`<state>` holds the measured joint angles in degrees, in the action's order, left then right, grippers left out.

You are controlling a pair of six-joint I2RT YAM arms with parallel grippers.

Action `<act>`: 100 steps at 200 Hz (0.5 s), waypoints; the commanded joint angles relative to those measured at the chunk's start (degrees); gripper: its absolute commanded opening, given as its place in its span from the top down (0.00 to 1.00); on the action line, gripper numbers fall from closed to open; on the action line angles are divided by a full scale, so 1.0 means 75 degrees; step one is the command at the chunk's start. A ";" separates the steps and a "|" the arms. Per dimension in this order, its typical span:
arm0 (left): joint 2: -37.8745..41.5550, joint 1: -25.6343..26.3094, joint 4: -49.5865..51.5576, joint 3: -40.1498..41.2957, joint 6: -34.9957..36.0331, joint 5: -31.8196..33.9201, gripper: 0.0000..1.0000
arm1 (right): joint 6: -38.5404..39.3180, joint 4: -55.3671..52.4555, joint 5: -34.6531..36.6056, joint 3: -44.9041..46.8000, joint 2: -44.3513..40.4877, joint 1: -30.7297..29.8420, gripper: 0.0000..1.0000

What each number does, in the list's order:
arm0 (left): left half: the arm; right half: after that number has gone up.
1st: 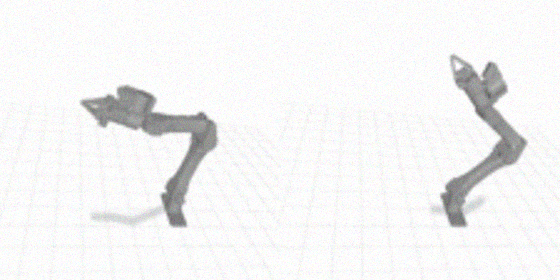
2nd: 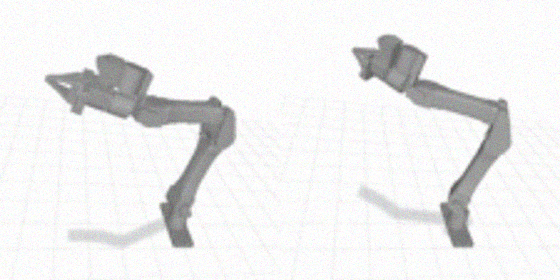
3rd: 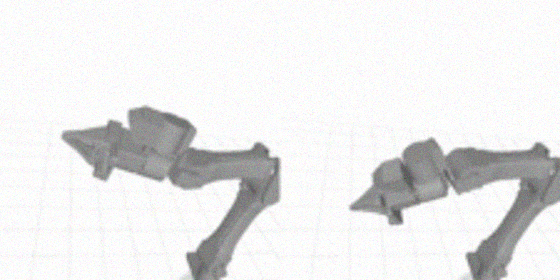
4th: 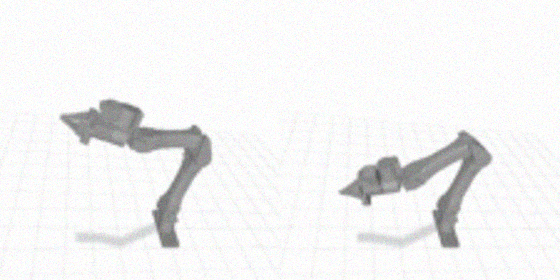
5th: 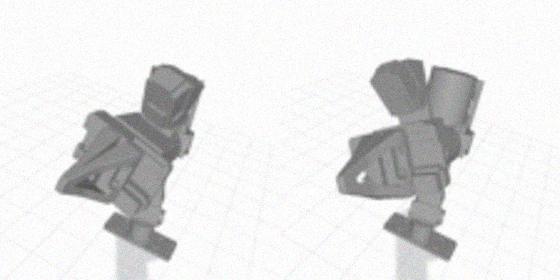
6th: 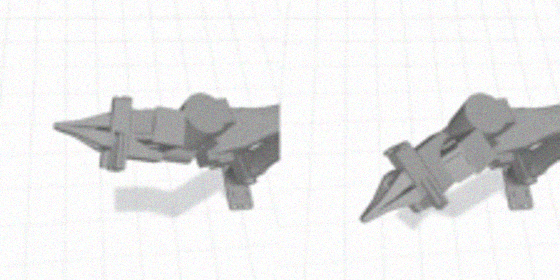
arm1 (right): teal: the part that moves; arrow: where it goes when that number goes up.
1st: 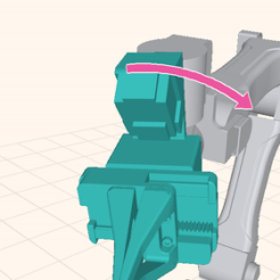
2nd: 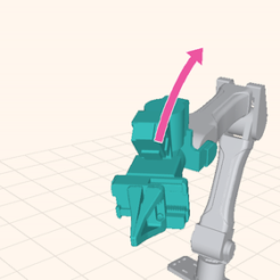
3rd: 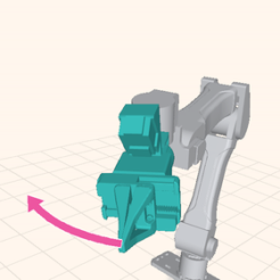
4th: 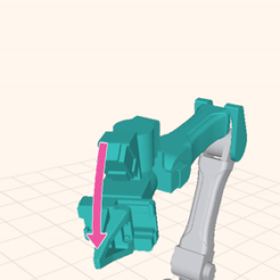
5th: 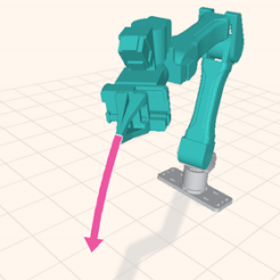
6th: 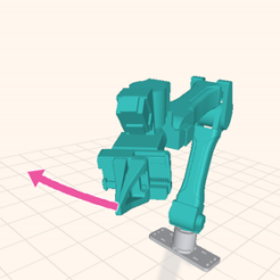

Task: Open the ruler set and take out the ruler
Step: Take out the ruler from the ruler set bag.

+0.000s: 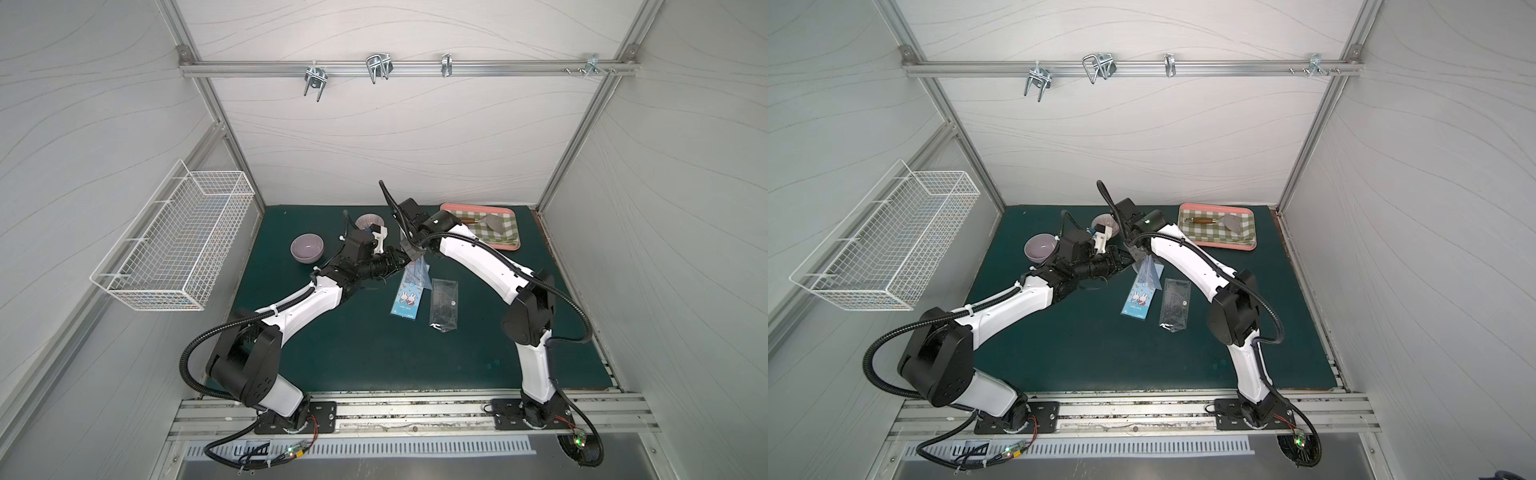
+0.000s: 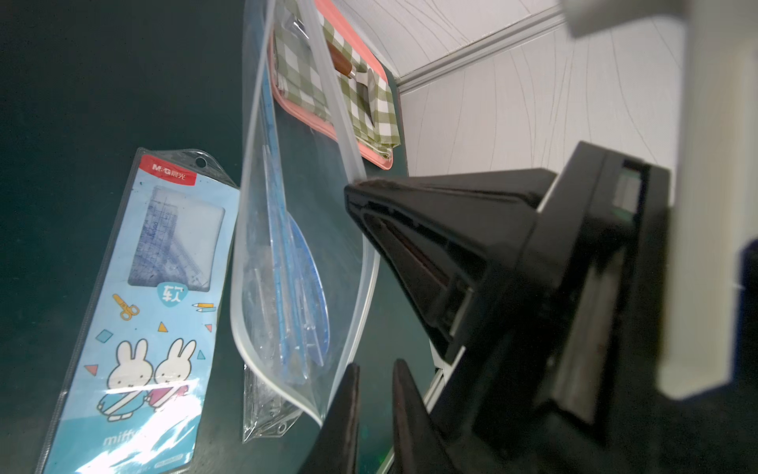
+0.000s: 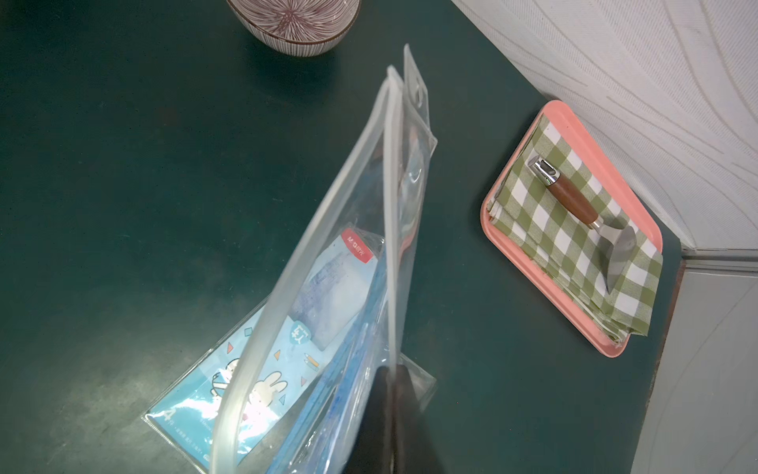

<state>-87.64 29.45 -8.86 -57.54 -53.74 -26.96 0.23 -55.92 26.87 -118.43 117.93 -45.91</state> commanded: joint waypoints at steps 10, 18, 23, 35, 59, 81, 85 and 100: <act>-0.0358 0.0067 -0.0322 -0.0238 -0.0253 0.0018 0.84 | -0.0113 0.0125 -0.0136 -0.0085 -0.0041 -0.0054 1.00; -0.0414 0.0072 -0.0330 -0.0250 -0.0253 0.0003 0.84 | -0.0113 0.0114 -0.0140 -0.0105 -0.0067 -0.0050 1.00; -0.0438 0.0070 -0.0309 -0.0260 -0.0241 -0.0007 0.84 | -0.0114 0.0120 -0.0157 -0.0111 -0.0080 -0.0054 1.00; -0.0496 0.0097 -0.0326 -0.0285 -0.0241 -0.0032 0.84 | -0.0113 0.0129 -0.0151 -0.0106 -0.0107 -0.0055 1.00; -0.0578 0.0158 -0.0274 -0.0387 -0.0175 -0.0095 0.84 | -0.0123 0.0120 -0.0155 -0.0100 -0.0109 -0.0081 1.00; -0.0620 0.0216 -0.0148 -0.0426 -0.0108 -0.0116 0.84 | -0.0124 0.0126 -0.0152 -0.0109 -0.0079 -0.0096 1.00; -0.0629 0.0229 -0.0108 -0.0426 -0.0093 -0.0120 0.84 | -0.0124 0.0125 -0.0139 -0.0108 -0.0073 -0.0102 1.00; -0.0653 0.0233 0.0041 -0.0438 -0.0049 -0.0129 0.83 | -0.0119 0.0137 -0.0132 -0.0123 -0.0080 -0.0104 1.00</act>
<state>-91.72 30.65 -8.43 -58.17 -54.30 -27.05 -0.21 -55.31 25.87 -118.43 117.93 -46.15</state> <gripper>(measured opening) 0.166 0.048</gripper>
